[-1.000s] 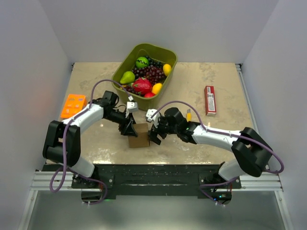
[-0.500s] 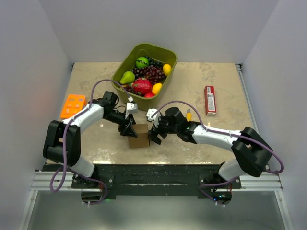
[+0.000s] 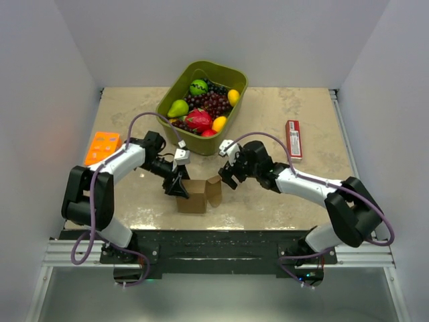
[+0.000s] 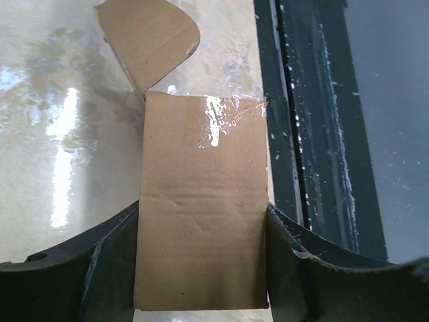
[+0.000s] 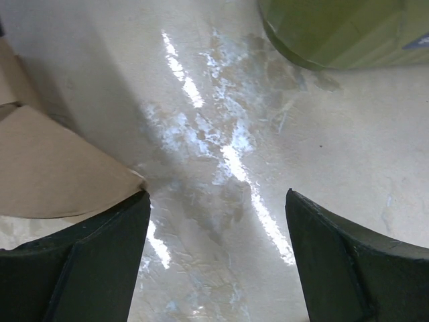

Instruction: Unpack the express box

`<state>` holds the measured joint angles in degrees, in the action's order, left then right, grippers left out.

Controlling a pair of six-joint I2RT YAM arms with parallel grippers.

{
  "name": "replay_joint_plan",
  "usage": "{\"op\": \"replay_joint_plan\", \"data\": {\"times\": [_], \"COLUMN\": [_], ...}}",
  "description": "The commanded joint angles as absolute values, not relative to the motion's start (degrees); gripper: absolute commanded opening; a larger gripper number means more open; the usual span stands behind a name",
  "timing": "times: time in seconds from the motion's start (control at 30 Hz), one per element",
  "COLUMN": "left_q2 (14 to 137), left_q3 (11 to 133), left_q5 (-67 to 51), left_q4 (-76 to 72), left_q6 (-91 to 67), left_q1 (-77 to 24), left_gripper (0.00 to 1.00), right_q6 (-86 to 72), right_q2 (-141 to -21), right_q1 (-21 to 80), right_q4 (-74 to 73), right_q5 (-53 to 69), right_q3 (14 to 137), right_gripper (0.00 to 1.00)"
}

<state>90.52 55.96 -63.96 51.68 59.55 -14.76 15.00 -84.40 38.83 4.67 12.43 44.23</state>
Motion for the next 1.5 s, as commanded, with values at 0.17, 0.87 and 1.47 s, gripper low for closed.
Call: {"op": "replay_joint_plan", "data": {"times": [0.17,0.87,1.47], "left_q2": [91.0,81.2,74.6], "left_q3": [60.8,58.2,50.3], "left_q5": [-70.1,-66.8,-57.6], "left_q4": [64.1,50.4,36.5], "left_q6": [71.5,58.8,49.6], "left_q1": [-15.0,-15.0,-15.0], "left_gripper": [0.15,0.14,1.0], "right_q6": [16.3,30.8,20.6], "right_q2": [-84.3,-78.8,-82.7], "right_q1": [37.9,35.3,39.4], "right_q4": [1.0,-21.5,-18.1], "right_q5": [16.4,41.9,25.2], "right_q3": [51.8,56.0,66.7], "right_gripper": [0.86,0.77,0.0]}}
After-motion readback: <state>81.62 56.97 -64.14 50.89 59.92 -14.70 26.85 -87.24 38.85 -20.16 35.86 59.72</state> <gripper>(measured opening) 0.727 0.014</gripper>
